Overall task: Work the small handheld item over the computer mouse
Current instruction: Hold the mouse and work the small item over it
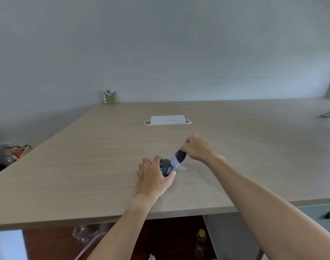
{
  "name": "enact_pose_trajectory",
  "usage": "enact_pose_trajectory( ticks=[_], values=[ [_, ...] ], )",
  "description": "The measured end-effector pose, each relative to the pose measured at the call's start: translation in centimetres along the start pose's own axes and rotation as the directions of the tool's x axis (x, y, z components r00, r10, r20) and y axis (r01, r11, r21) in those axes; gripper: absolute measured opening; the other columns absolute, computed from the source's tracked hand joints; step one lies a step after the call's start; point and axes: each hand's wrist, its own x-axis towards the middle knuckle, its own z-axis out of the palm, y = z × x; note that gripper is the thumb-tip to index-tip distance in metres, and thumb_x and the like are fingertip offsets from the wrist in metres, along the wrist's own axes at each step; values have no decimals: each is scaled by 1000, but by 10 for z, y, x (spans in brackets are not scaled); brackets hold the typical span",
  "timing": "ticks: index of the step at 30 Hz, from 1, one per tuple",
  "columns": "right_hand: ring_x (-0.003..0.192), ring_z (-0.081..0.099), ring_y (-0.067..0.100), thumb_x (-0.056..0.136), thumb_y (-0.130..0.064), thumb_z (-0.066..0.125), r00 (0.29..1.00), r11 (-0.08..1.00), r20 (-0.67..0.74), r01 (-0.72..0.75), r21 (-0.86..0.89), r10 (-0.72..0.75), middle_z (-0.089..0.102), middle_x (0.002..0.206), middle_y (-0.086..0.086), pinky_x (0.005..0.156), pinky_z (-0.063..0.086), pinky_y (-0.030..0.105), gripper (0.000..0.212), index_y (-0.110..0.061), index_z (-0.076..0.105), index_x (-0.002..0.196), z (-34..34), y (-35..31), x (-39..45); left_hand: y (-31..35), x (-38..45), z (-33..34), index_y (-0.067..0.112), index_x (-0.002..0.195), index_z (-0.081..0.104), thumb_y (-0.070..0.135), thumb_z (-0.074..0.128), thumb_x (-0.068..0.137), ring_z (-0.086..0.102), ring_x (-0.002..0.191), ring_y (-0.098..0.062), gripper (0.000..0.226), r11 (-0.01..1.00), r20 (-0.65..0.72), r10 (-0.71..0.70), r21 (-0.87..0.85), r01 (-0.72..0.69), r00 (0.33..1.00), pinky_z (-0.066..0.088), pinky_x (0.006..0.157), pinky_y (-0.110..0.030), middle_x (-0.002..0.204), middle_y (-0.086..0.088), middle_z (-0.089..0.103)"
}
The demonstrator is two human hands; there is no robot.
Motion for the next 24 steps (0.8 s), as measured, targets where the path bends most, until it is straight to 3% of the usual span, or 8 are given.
enact_pose_trajectory(
  ticks=[3,8,10,13,16,20,22,24],
  values=[
    [58,27,22,76,-2,52,998,999,-53,-12,44,14,29,56,7,47,20,30,32,-9,30,53,-2,1,0,-1,0,-1,33,115,52,49,66,73,45,105,-22,47,1000,16,-9,-28,10,1000,38,89,-29,103,3,40],
    [49,36,21,69,-10,56,988,939,148,-95,330,48,33,53,2,51,30,32,34,-18,29,50,8,-3,-5,-3,1,0,25,101,49,39,64,73,45,106,-23,35,998,42,-20,-64,23,999,40,85,-30,101,3,39],
    [50,33,21,70,-9,55,990,965,131,-90,248,59,30,52,2,49,27,30,37,-19,27,49,8,0,-5,-4,0,0,26,109,51,40,65,74,45,111,-22,41,997,31,-26,-78,28,999,42,88,-30,104,4,38],
    [53,23,20,74,-3,52,999,998,-12,-50,25,50,24,53,4,45,17,28,38,-15,24,51,2,3,-4,-3,0,0,27,117,53,48,69,71,48,112,-22,53,995,11,-40,-96,41,999,46,89,-33,107,4,40],
    [55,28,23,74,-6,55,998,987,-25,-46,152,50,30,58,10,49,22,28,27,-8,34,56,0,0,-4,-2,1,0,25,117,53,56,73,66,51,112,-23,63,993,9,-57,-100,57,998,47,90,-35,107,4,42],
    [50,38,22,72,-12,58,988,927,154,-86,366,30,36,60,7,52,31,34,19,-9,43,62,8,-6,-11,-2,0,1,23,111,53,58,76,62,51,110,-22,64,992,7,-57,-112,58,998,47,87,-35,105,5,43],
    [53,32,22,71,-10,57,990,958,138,-66,280,28,32,59,8,53,28,34,25,-11,36,57,11,-5,-11,-2,-1,1,24,112,52,59,76,61,51,109,-21,66,993,5,-56,-108,56,998,47,87,-33,105,5,43],
    [55,23,21,72,-5,53,999,993,36,-23,120,19,25,56,6,49,19,29,34,-14,26,54,9,-3,-9,-2,0,1,25,114,53,59,74,61,52,109,-21,66,993,-2,-59,-99,59,998,48,88,-34,106,6,43]
  ],
)
